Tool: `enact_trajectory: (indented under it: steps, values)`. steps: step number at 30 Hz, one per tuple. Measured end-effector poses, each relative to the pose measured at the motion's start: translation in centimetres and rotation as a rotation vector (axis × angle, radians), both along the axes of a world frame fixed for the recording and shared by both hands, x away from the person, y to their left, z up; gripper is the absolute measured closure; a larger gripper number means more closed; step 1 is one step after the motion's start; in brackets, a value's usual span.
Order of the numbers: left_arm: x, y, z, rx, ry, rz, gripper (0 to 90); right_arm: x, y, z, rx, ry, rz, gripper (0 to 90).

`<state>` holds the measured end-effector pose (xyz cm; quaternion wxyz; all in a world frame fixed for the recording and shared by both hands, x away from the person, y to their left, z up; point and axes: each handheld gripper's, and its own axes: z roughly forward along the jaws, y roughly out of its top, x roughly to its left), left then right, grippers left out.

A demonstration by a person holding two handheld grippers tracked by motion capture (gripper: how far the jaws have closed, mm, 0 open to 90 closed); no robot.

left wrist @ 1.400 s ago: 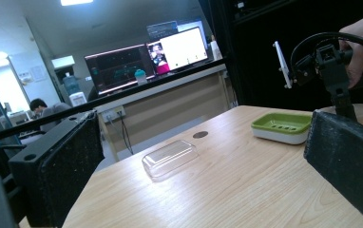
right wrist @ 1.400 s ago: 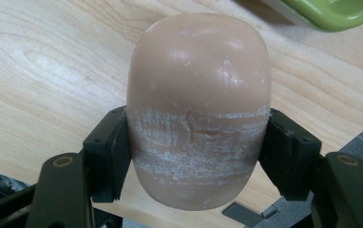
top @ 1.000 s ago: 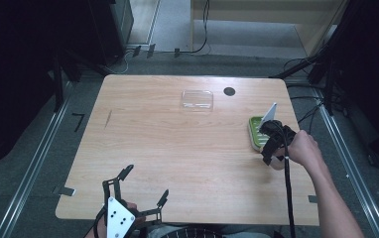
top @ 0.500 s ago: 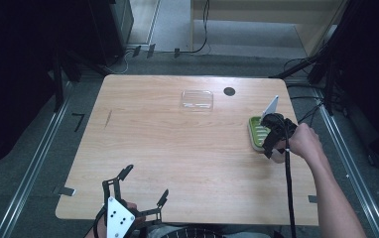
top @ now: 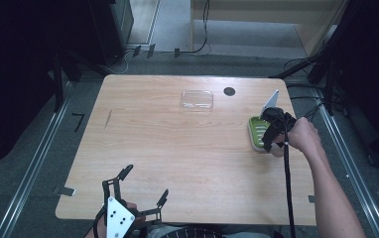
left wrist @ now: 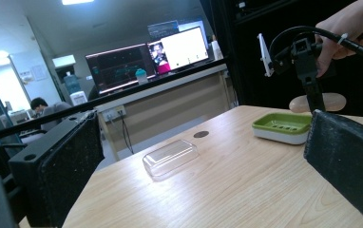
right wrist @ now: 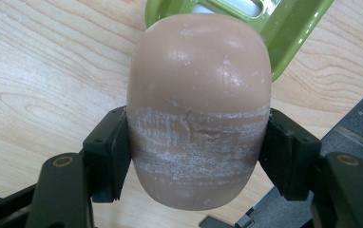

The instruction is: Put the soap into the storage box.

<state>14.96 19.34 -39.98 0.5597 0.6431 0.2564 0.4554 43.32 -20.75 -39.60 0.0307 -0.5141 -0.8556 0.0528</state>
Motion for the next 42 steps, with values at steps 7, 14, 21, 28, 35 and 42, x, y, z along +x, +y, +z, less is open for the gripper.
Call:
enact_trajectory:
  steps: [7,14,21,28,35,42]
  values:
    - [0.0,0.0,0.0,0.001,0.000,-0.001,0.0,0.6,-0.2,-0.1,0.001,0.002,-0.013,33.9]
    - [0.0,0.0,0.0,0.000,0.000,0.000,0.0,1.3,-0.3,-0.2,0.000,0.001,-0.022,33.9]
    - [0.0,0.0,0.0,0.001,0.001,0.000,0.0,2.0,-0.6,-0.5,0.005,-0.003,-0.032,33.9]
    - [0.0,0.0,0.0,0.001,0.001,0.001,0.0,2.6,-0.9,-0.7,0.008,-0.007,-0.054,33.9]
    - [0.0,0.0,0.0,0.000,0.001,0.001,0.0,3.2,-0.9,-0.9,0.007,-0.012,-0.063,33.9]
    - [0.0,0.1,0.0,0.001,0.001,0.002,0.0,4.1,-0.2,-1.5,0.020,-0.023,-0.077,33.9]
